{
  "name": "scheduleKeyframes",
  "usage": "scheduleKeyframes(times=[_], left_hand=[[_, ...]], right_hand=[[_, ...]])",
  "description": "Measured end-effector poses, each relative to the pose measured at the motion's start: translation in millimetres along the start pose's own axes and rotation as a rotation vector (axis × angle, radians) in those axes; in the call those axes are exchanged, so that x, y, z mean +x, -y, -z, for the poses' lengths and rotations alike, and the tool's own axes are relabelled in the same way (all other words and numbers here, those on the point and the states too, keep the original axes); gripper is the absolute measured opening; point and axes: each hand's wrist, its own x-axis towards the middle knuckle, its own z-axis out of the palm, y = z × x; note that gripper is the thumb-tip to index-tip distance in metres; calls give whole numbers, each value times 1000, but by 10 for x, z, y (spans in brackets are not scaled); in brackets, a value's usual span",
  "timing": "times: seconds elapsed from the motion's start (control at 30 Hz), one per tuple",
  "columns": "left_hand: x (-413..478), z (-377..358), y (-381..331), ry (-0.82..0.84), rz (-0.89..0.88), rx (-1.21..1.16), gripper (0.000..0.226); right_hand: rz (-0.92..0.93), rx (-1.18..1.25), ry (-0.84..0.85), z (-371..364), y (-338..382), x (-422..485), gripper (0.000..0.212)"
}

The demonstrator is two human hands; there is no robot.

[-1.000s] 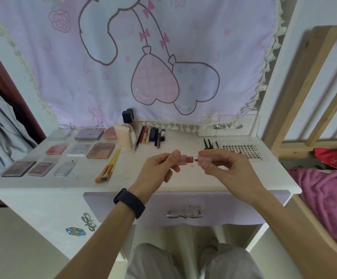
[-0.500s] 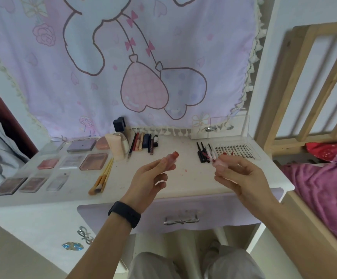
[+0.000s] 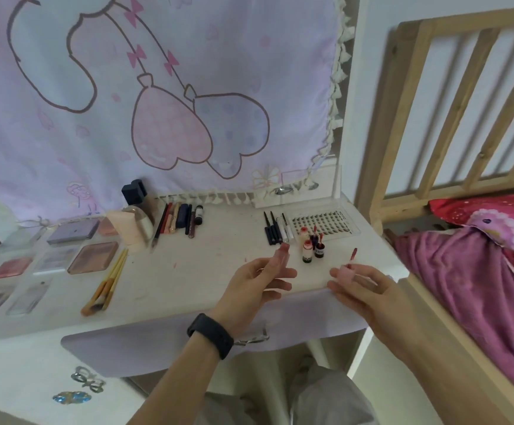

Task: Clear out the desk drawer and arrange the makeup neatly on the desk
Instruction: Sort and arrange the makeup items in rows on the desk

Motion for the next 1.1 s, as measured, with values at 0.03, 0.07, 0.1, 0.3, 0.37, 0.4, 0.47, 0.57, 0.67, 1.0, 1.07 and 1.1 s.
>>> scheduleKeyframes(times=[0.03, 0.07, 0.1, 0.3, 0.37, 0.4, 0.47, 0.57, 0.67, 1.0, 1.07, 1.1], left_hand=[[30, -52, 21, -2, -10, 60, 58], [60, -95, 51, -15, -24, 113, 56], [92, -123, 81, -33, -41, 163, 52], [326, -323, 273, -308, -258, 493, 24], [386, -358, 308, -404, -337, 625, 30], [407, -374, 320, -411, -350, 652, 32], [443, -391, 358, -372, -336, 714, 36], [500, -411, 450, -342, -323, 873, 27], [529, -416, 512, -376, -332, 942, 27], [537, -458, 504, -354, -322, 1080, 35], [536, -459, 494, -355, -312, 1086, 35], [539, -454, 489, -355, -307, 1086, 35]], right_hand=[[30, -81, -7, 35, 49, 13, 32], [58, -156, -19, 61, 97, 30, 34], [83, -223, -36, 74, 133, 58, 35], [252, -698, -83, 95, 192, 342, 16], [309, -815, -69, 85, 169, 431, 15], [321, -855, -54, 78, 158, 471, 14], [317, -941, -28, 65, 124, 534, 12], [363, -1011, -30, 80, 54, 558, 17], [401, -1000, -40, 124, 35, 570, 21], [437, -1124, -42, 179, 5, 615, 24], [434, -1137, -47, 171, 0, 623, 23], [433, -1141, -49, 169, -6, 631, 22]])
